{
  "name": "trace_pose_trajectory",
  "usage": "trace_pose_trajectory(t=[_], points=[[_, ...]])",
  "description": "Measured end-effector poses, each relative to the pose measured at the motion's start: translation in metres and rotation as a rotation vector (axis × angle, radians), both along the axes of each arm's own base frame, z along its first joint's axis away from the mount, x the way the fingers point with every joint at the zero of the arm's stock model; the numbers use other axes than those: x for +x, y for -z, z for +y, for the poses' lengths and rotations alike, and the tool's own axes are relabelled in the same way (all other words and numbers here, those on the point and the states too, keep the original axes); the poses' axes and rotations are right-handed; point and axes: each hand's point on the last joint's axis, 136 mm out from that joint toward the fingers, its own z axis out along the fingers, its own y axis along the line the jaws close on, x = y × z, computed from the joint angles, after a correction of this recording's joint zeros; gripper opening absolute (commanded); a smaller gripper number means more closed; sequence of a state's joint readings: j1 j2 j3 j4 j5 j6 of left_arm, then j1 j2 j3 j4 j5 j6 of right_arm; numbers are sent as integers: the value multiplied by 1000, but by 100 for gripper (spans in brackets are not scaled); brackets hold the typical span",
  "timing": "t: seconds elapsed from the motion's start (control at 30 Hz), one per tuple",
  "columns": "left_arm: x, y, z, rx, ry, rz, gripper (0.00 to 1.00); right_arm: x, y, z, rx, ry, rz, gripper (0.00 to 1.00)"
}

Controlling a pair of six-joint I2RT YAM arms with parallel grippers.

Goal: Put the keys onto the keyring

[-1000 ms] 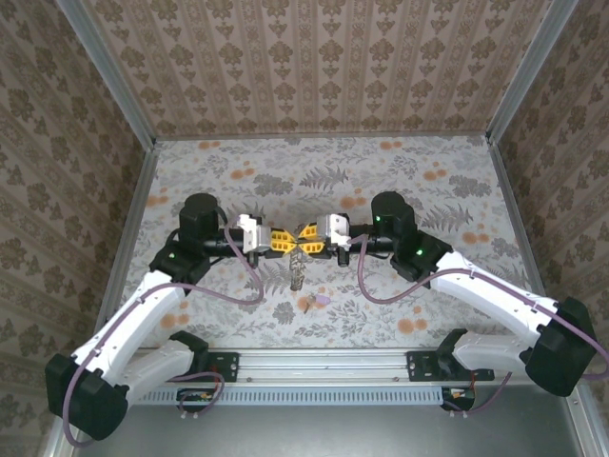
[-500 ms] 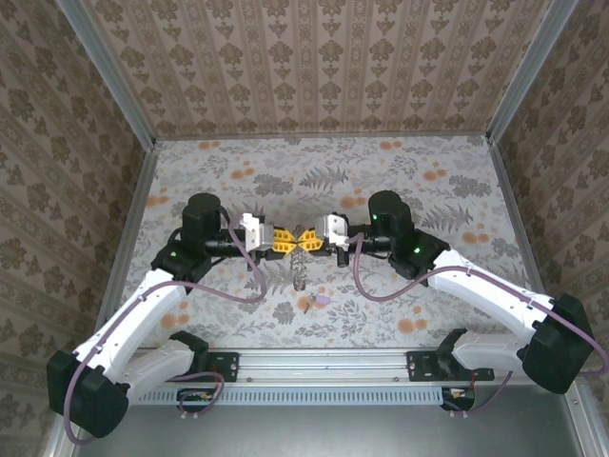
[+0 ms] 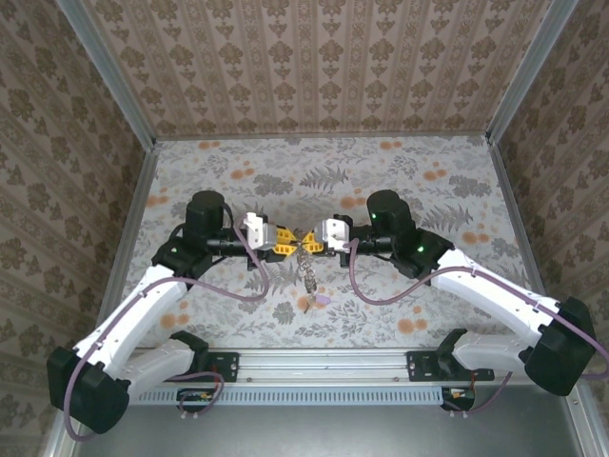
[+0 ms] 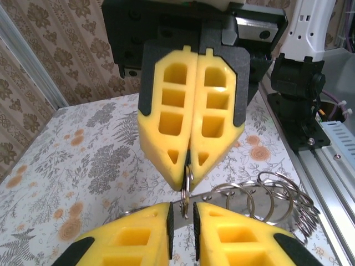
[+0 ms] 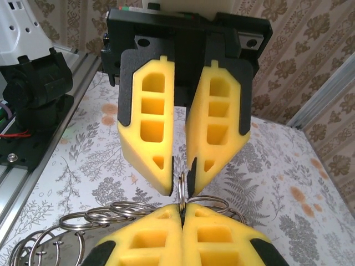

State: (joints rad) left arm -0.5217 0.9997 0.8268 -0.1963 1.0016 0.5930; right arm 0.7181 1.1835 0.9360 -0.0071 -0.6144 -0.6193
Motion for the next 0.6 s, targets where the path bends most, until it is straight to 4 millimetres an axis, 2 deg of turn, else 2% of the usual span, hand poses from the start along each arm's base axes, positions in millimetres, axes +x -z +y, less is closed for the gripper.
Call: trace_pose_trajectory(t=[0.27, 0.33, 0.4, 0.53, 0.57, 0.6], points=[[-4, -7, -7, 11, 28, -40, 16, -2, -8, -2, 10, -8, -52, 0], [-4, -7, -7, 12, 26, -46, 11, -3, -8, -2, 8, -10, -56, 0], [-2, -7, -7, 14, 21, -54, 0, -3, -8, -2, 7, -11, -56, 0], [-1, -7, -7, 17, 17, -65, 0, -3, -7, -2, 4, -9, -56, 0], [-1, -7, -7, 17, 17, -66, 0, -3, -7, -2, 3, -8, -58, 2], [-1, -7, -7, 17, 15, -68, 0, -2, -7, -2, 3, -7, -60, 9]])
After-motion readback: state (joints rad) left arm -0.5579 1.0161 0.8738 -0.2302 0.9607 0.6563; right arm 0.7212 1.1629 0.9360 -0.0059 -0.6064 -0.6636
